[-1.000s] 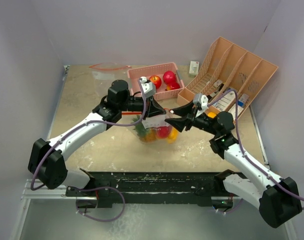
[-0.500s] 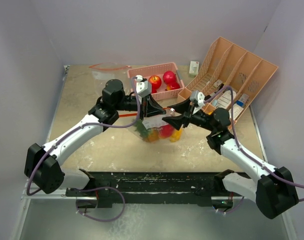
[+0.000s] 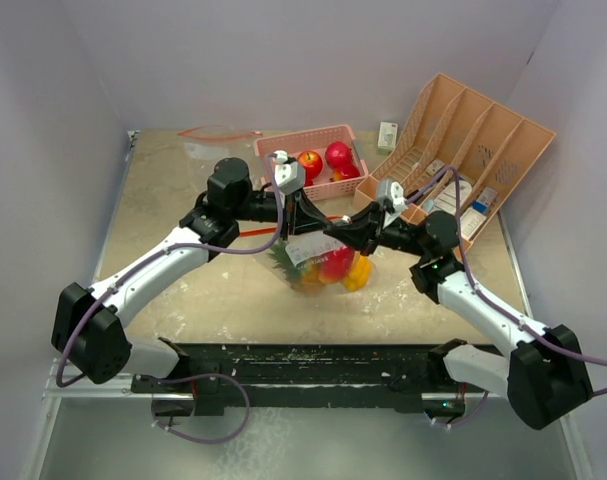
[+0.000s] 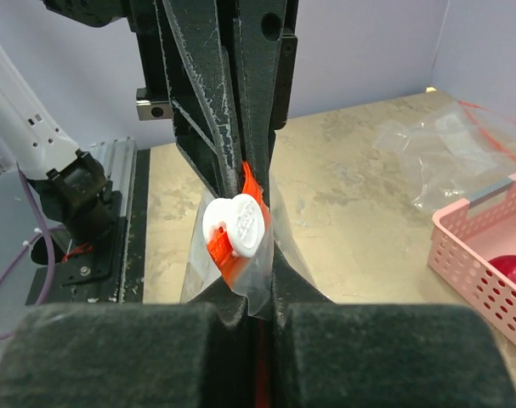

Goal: Open the zip-top bag and remove the fake food
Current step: Unzip the zipper food storage bag at the center of the board.

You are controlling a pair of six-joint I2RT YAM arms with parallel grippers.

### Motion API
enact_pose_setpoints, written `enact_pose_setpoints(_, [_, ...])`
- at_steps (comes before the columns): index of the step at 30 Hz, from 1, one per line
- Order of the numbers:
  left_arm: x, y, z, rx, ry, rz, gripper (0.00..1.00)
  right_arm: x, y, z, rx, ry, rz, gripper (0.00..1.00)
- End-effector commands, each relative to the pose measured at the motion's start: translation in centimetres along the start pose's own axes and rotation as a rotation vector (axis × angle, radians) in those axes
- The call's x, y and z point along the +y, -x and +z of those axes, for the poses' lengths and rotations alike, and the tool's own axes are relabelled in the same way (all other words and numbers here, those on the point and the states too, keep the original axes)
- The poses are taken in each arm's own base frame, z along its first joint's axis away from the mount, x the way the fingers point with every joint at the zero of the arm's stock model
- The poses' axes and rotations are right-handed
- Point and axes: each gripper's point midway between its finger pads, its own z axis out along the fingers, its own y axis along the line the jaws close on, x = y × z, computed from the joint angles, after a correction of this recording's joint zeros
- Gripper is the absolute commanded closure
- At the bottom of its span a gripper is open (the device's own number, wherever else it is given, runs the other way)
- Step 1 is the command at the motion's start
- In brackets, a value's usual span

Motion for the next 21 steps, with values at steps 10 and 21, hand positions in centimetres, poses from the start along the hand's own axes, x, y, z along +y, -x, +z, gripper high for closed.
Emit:
enact_pose_setpoints(10, [-0.7, 3.9, 0.0, -0.095, -0.012, 0.111, 0.44, 0.6, 2.3, -0.2, -0.022, 0.002, -0.049, 1.00])
enact_pose_setpoints(21, [-1.7, 5.6, 0.8, -0.137, -0.107, 0.126, 0.42, 0.6, 1.3, -0.2, -0.002, 0.009, -0.014, 1.00])
